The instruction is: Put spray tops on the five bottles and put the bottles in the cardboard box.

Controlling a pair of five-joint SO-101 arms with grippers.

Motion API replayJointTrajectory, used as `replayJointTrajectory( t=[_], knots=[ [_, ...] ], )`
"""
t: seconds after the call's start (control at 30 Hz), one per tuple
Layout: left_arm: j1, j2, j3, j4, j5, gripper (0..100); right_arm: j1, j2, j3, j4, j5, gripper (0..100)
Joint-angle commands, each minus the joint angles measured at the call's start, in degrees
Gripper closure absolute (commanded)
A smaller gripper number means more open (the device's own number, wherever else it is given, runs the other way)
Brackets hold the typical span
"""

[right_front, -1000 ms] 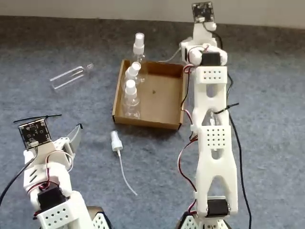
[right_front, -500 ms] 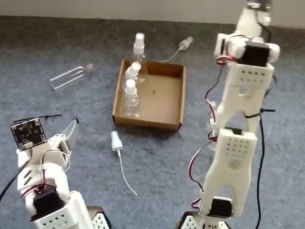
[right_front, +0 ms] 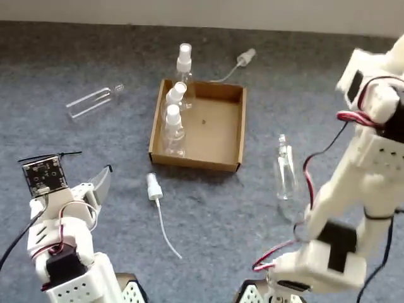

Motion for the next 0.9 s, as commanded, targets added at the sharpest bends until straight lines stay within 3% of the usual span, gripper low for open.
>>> replayJointTrajectory(
  t=[0.0, 0.3, 0.6, 0.73, 0.87],
  knots=[
    [1.45, -0.48, 3.82, 0.09, 0.00, 61, -0.84, -18.07, 31.08, -0.04, -0.09, 84.7],
    [1.80, -0.40, 10.95, -2.81, 0.00, 61, -3.30, -56.84, 82.59, -19.56, 0.09, 84.3],
    [1.71, -0.22, 10.95, 2.46, 0.00, 61, -5.58, -90.68, 124.44, -40.92, 9.05, 84.2],
    [1.71, -0.22, 10.95, 7.82, 0.00, 61, -5.67, -100.53, 137.80, -44.97, 13.10, 84.2],
    [1.71, -0.22, 10.95, 11.78, 0.00, 61, -5.14, -99.03, 147.30, -49.54, 17.14, 84.2]
  ],
)
